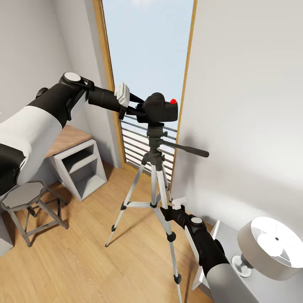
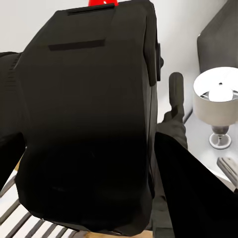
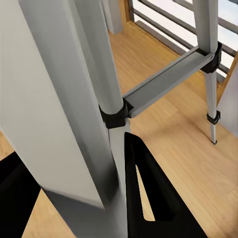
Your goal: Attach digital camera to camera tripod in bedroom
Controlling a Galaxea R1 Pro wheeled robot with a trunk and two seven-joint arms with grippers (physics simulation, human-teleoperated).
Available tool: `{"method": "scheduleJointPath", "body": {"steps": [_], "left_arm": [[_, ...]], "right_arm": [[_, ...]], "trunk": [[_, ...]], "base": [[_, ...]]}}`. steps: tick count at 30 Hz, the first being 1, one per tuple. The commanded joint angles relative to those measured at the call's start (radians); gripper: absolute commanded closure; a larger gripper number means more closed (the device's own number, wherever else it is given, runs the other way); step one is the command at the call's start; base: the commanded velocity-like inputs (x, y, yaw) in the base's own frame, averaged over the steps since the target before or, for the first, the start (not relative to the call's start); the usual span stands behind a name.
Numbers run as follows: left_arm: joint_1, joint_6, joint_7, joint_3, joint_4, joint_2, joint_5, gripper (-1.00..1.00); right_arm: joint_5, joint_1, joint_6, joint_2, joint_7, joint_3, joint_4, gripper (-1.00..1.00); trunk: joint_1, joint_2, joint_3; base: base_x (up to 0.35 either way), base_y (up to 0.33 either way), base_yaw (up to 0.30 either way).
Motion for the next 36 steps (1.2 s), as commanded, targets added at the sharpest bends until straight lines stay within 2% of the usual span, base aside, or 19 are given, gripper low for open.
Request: {"method": "scheduleJointPath", "body": {"steps": [1,18,19,36], "left_arm": [[-0.002,0.006,-0.003,-0.008,0.000,0.001,0.010,1.00],[-0.002,0.007,-0.002,-0.009,0.004,0.002,0.011,1.00],[-0.002,0.007,-0.002,-0.009,0.005,0.002,0.012,-1.00],[-0.002,0.007,0.000,-0.009,0.017,0.002,0.016,-1.00]], "right_arm": [[0.021,0.000,0.010,0.001,0.007,-0.004,0.061,1.00],[0.021,0.000,0.010,0.001,0.007,-0.004,0.061,1.00],[0.021,0.000,0.010,0.001,0.007,-0.004,0.061,1.00],[0.021,0.000,0.010,0.001,0.007,-0.004,0.061,1.00]], "trunk": [[0.000,-0.001,-0.002],[0.000,-0.001,-0.002],[0.000,-0.001,-0.002],[0.000,-0.001,-0.002]], "base": [[0.000,0.000,0.000],[0.000,0.000,0.000],[0.000,0.000,0.000],[0.000,0.000,0.000]]}}
